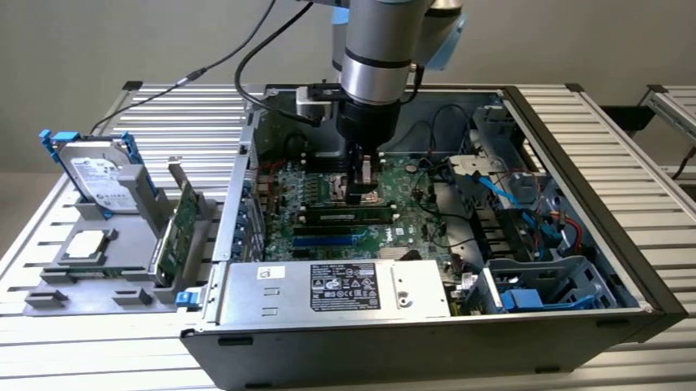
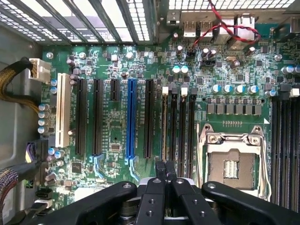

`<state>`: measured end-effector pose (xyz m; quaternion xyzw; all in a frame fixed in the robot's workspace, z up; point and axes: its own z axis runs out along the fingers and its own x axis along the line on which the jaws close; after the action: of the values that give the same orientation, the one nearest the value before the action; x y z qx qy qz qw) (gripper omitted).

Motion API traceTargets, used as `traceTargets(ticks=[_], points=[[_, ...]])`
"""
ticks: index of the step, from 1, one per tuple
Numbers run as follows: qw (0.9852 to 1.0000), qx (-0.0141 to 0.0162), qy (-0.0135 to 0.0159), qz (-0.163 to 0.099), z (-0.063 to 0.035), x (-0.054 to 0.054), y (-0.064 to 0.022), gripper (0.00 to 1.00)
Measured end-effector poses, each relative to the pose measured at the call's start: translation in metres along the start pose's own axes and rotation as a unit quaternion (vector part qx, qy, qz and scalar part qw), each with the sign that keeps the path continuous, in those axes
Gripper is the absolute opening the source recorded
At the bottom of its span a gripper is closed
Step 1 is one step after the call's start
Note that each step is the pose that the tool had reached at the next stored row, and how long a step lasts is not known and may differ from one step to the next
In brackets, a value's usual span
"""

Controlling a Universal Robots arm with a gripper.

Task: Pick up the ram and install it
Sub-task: 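Press down the ram until it locks into place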

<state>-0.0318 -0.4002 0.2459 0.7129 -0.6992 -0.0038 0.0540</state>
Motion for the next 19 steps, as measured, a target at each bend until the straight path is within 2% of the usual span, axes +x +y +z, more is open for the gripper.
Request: traceTargets(ticks=[6, 8, 10, 13, 16, 19], points=[[0.9999, 0.0121, 0.0009, -0.007, 0.0072, -0.001, 0.0047, 0.11], [0.9998, 0.0163, 0.0018, -0.008, 0.0093, -0.001, 0.0049, 0.11], [0.9998, 0.0192, 0.0033, -0.009, 0.0116, -0.001, 0.0047, 0.11], [0.9997, 0.0216, 0.0049, -0.008, 0.0159, -0.002, 0.0048, 0.11], [0.9997, 0.0226, 0.0075, -0.008, 0.0199, -0.002, 0.0050, 0.11], [0.9997, 0.0235, 0.0084, -0.008, 0.0223, -0.003, 0.0049, 0.11]])
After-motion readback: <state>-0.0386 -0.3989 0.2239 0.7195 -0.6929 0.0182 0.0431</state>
